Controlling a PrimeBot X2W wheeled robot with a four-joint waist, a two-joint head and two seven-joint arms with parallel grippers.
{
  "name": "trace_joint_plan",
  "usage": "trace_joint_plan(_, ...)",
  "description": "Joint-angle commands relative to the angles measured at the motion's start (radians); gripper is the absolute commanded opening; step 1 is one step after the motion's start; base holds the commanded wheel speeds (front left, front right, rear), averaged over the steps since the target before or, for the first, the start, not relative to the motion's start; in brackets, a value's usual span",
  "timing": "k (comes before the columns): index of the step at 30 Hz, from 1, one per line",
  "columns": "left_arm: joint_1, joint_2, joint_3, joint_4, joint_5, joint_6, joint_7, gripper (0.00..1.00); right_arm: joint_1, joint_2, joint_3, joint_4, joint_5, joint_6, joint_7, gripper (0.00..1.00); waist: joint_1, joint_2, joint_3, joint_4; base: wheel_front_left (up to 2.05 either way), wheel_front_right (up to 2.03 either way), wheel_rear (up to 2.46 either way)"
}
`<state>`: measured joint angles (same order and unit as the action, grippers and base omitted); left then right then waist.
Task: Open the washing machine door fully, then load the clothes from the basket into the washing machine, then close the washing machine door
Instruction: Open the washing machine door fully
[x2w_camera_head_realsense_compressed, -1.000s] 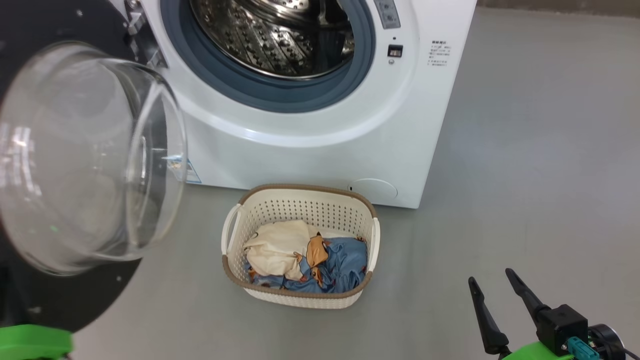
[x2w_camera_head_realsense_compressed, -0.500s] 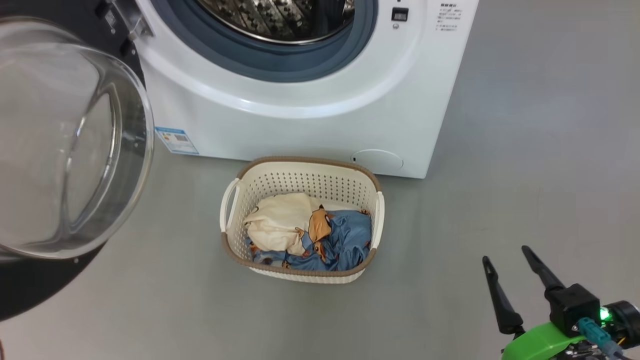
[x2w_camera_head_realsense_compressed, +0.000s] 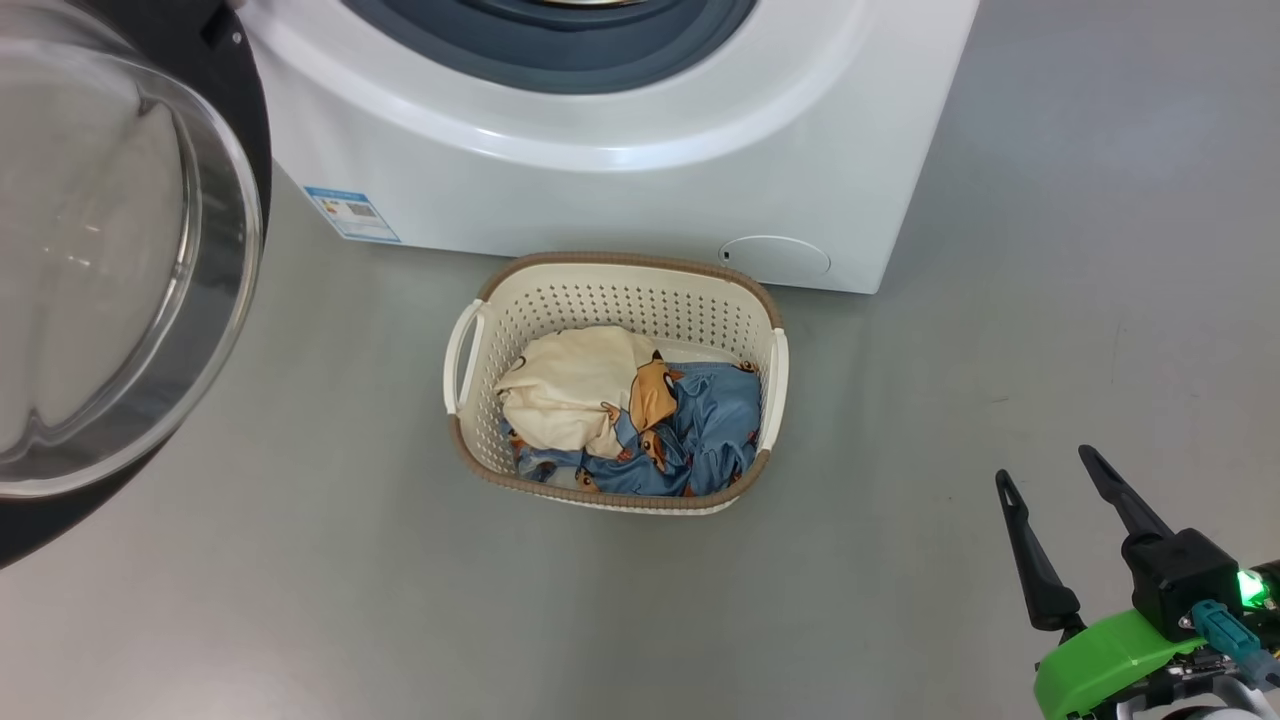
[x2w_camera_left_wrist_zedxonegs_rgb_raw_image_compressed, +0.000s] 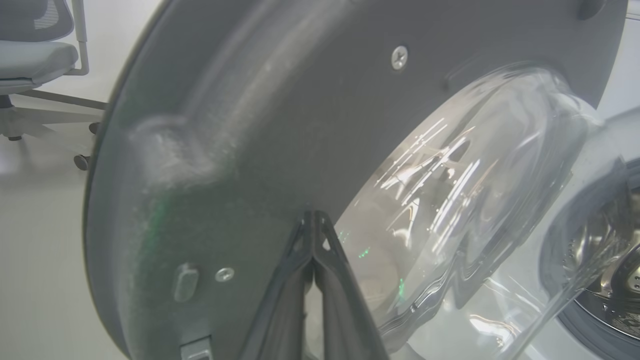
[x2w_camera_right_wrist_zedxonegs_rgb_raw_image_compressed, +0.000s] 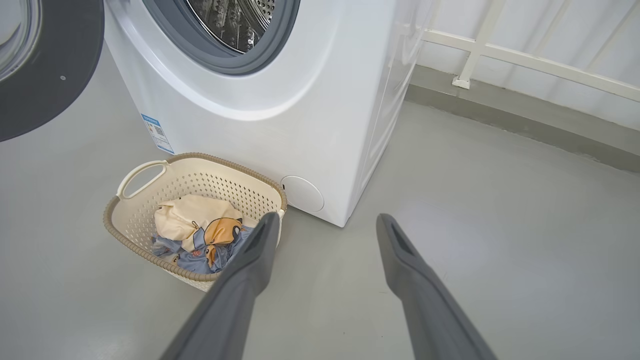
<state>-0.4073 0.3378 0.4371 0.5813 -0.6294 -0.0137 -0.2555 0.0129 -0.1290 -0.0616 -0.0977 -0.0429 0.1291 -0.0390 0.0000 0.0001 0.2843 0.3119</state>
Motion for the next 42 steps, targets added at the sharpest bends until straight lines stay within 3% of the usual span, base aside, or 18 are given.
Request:
trace_joint_plan(1,-0.032,0.072,0.045,-0.011,0.016,-0.004,-0.006,0.0,-0.026,-0.008,0.022,-0.033,-0.013,0.002,0.002,1.0,0.0,-0.0001,0.008,0.004,0.0,0.0,0.0)
trace_joint_plan(17,-0.013,0.019,0.07,-0.021,0.156,-0.079,-0.006,0.0,-0.034,0.039,0.014,0.037,0.0,0.002,-0.053,1.0,0.0,-0.0001,-0.082,-0.02,0.0,0.0,0.0)
trace_joint_plan(27,0.082,-0.061,-0.019,-0.122,0.208,-0.102,-0.006,0.0,-0.02,0.068,-0.01,0.101,0.012,0.002,-0.11,1.0,0.0,-0.0001,-0.182,-0.054,0.0,0.0,0.0)
trace_joint_plan(42,0.334,-0.218,-0.201,-0.398,0.237,-0.099,0.056,0.0,0.021,0.078,-0.007,0.124,0.048,0.002,-0.145,1.0,0.0,-0.0001,-0.3,-0.176,0.0,0.0,0.0)
